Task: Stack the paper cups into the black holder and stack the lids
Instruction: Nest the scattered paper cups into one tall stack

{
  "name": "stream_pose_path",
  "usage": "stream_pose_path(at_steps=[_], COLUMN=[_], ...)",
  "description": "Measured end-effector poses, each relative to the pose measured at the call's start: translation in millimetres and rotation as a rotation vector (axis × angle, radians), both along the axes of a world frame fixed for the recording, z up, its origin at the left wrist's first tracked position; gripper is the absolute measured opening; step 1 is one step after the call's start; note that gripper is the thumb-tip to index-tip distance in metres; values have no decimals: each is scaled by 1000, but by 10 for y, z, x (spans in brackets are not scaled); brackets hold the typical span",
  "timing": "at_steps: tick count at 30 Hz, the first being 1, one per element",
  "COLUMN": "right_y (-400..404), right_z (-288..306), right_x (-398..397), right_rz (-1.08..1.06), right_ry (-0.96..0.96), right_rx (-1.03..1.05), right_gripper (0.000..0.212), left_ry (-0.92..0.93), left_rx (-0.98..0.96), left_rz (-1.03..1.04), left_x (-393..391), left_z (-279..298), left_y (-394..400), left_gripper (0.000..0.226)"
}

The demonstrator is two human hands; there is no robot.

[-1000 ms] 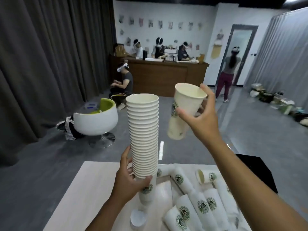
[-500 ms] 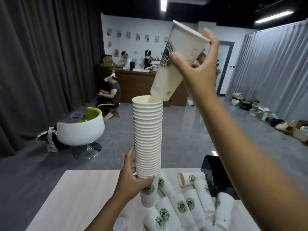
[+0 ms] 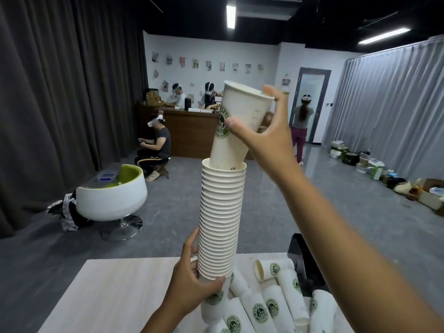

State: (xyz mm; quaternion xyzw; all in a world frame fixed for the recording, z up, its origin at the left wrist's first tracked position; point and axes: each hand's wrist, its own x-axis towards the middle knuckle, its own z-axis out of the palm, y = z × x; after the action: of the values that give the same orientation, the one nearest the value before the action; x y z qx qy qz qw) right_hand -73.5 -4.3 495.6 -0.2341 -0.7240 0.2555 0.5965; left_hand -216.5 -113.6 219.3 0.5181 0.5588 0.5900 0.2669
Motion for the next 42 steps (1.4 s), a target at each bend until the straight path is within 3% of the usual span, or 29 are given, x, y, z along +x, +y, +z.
stream_pose_path(at_steps=[13,21,30,34,42], right_y=[75,84,48,4,-193], right_z=[-314,-549,-946,-1409,-2830], right_x=[-18,-111,-219,-137,93], right_rz=[135,125,197,182,43], right_ry=[-296,-306,-243,-175,-470], right_rx=[-101,-32,-157,-258,-588], right_gripper=[88,39,64,68,88], left_ry=[21,2,-33,-67,-96], left_rx=[19,38,20,-17,-88], left_rz=[8,52,56,45,-27], left_x=[-25,-65,-182,-351,-673], left_z=[139,47,-149,-304,-564], left_y=[19,58,-7,-75,-153], left_gripper=[118,116,115,114,115])
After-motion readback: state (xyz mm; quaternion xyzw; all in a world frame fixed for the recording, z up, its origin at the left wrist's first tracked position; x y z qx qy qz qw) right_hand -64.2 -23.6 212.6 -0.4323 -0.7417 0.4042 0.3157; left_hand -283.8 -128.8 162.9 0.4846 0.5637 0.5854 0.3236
